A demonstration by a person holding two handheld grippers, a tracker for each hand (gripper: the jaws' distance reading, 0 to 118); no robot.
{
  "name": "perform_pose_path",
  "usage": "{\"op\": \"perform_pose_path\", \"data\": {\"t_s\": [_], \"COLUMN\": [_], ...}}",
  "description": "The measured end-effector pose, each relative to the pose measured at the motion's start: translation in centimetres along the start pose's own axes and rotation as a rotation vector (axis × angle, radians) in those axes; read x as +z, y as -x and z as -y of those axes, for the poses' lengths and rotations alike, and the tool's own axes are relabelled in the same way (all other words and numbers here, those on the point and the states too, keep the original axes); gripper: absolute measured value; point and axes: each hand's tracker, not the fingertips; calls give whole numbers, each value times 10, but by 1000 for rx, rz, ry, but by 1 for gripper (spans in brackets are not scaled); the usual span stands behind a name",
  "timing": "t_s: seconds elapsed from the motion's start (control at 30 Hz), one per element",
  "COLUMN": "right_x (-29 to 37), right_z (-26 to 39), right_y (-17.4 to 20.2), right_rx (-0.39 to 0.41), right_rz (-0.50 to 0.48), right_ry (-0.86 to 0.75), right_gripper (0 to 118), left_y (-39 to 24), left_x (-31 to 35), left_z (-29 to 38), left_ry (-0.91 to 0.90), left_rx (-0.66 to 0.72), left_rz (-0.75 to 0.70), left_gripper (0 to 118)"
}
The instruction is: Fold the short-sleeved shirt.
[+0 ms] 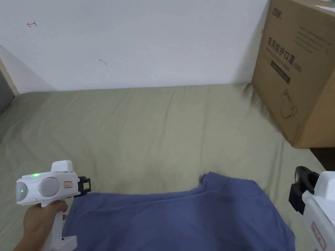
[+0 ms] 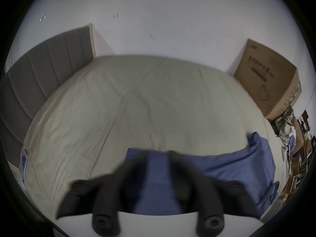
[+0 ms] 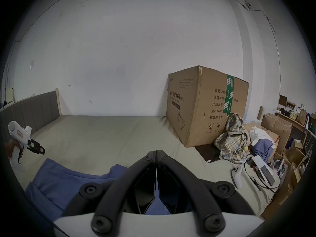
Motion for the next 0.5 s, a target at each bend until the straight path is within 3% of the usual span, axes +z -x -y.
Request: {"op": "perform_pose_path", "data": {"t_s": [0.03, 0.07, 0.27, 0.3, 0.37, 0.47, 0.5], "right_x": [-5, -10, -35, -38, -46, -63, -70], "right_z": [2, 3, 16, 19, 23, 29, 30], "right_y": [-1, -1, -2, -2, -2, -3, -4], "right_rx": [2, 3, 26, 28, 29, 6, -3], "right_rz": [3, 6, 19, 19, 20, 1, -6], "right_ry": [7, 17, 73, 84, 104, 157, 175], "right_gripper": [0, 0, 0, 0, 0, 0, 0], "left_y": [3, 4, 10, 10, 19, 13, 13], "left_x": [-14, -26, -67, -73, -102, -97, -97], "left_z": [-4, -5, 8, 9, 11, 16, 16], "left_ry": [44, 80, 136, 154, 188, 149, 139], "left_rx": [12, 22, -14, -16, -26, -7, -4], "left_rz": [-25, -49, -116, -116, -93, -106, -80], "left_gripper": [102, 109, 105, 97, 63, 43, 25]}}
